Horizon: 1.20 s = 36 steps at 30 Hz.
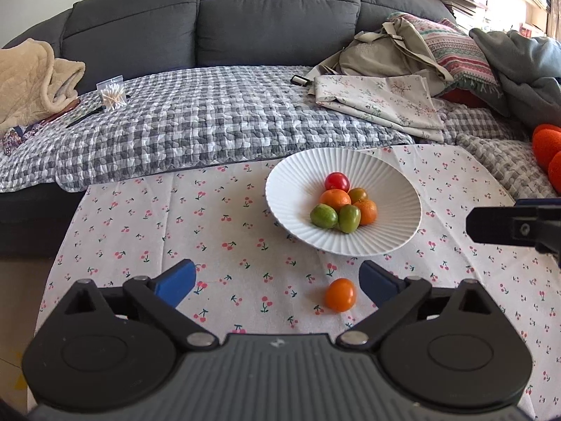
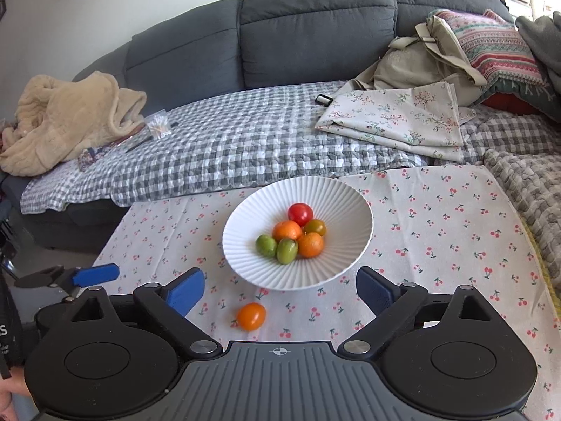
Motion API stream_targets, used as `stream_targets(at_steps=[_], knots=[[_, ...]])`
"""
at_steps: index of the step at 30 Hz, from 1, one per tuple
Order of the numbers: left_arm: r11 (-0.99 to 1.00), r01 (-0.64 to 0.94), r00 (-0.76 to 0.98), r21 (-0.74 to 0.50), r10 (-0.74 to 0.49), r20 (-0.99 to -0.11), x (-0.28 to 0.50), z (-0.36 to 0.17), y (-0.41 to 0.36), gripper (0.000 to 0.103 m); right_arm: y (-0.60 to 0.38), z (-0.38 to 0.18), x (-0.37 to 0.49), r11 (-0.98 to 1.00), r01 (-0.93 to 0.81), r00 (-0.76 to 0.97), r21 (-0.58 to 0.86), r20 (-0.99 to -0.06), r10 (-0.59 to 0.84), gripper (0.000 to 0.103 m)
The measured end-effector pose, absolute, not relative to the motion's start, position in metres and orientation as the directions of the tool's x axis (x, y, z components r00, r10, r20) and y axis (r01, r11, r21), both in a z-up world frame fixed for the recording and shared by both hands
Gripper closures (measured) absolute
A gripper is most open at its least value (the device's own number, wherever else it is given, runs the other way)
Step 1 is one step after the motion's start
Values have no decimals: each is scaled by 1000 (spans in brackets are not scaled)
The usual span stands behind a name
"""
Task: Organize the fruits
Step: 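Open both tools in the bowl and withdraw them toward the kiwis, then grasp a brown kiwi with the left tool while the right tool grasps another kiwi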
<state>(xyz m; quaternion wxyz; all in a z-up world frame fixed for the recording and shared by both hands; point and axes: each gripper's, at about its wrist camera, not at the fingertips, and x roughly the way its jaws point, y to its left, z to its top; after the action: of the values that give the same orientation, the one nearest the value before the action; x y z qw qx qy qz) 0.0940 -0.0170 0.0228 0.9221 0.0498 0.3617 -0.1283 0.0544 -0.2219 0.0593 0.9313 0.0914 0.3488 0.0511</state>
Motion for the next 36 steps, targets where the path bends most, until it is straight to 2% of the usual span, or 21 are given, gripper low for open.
stream_targets(at_steps=[10,24,30,36], knots=[[956,291,659,-30,-223,-719,78,9,-7,3,-215,52,44,976,-58,729,212,-659,186,7],[900,435,556,-22,-288,-779,50,-24,-19,8,-210,26,43,986,-70,684,150,-712,156,7],[880,476,514,-5,-283,-810,45,-46,-26,20,-210,22,43,988,-74,677,137,-721,150,7],[866,500,486,-15,-295,-823,45,-59,-32,40,-209,21,44,988,-77,673,130,-724,148,7]])
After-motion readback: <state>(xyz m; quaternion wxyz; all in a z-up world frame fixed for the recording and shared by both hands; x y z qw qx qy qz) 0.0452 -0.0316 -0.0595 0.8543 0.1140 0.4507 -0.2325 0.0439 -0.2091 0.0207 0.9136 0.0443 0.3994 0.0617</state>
